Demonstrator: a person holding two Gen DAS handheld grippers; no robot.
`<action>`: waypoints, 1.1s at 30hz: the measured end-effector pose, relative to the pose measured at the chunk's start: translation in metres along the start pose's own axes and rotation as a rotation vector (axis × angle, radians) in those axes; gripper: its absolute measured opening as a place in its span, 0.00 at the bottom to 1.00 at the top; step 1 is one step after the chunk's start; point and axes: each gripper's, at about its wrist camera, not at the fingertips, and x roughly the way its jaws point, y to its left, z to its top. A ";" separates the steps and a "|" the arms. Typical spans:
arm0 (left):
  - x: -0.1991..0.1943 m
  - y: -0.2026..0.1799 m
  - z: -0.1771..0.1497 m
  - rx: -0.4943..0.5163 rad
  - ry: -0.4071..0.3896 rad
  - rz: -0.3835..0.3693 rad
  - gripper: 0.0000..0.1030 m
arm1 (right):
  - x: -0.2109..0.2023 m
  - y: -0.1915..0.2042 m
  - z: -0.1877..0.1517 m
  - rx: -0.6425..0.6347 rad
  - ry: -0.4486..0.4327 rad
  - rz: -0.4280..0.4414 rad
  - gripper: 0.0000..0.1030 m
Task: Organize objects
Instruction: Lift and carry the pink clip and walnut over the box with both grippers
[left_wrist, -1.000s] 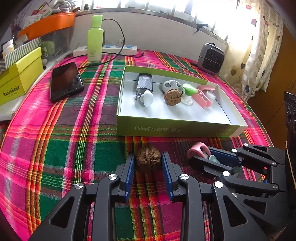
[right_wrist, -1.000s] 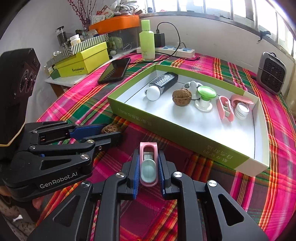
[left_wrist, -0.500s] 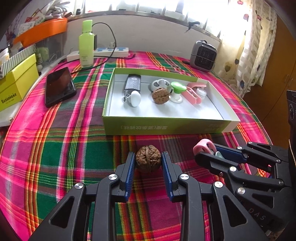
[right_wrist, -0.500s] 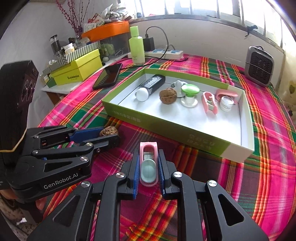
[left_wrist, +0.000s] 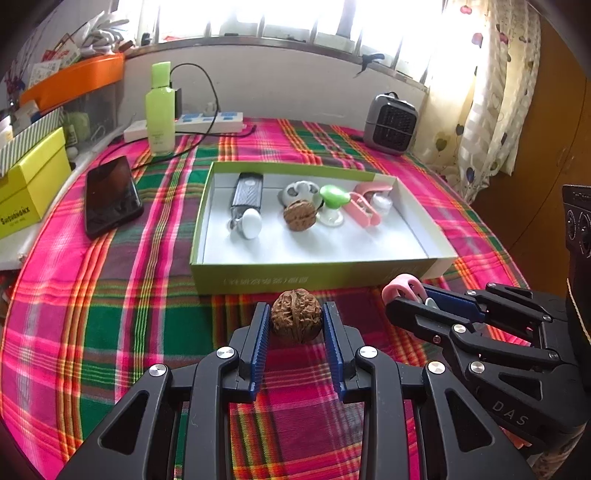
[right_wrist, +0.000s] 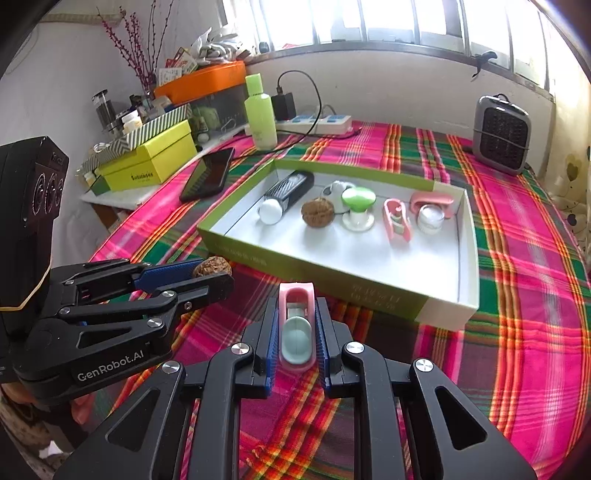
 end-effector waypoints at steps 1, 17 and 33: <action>0.000 -0.001 0.002 0.004 -0.002 0.000 0.26 | -0.002 -0.001 0.001 0.001 -0.005 -0.003 0.18; 0.002 -0.010 0.030 0.020 -0.027 -0.015 0.26 | -0.005 -0.015 0.023 0.002 -0.038 -0.059 0.18; 0.020 -0.012 0.050 0.030 -0.019 -0.013 0.26 | 0.010 -0.031 0.041 0.013 -0.030 -0.087 0.18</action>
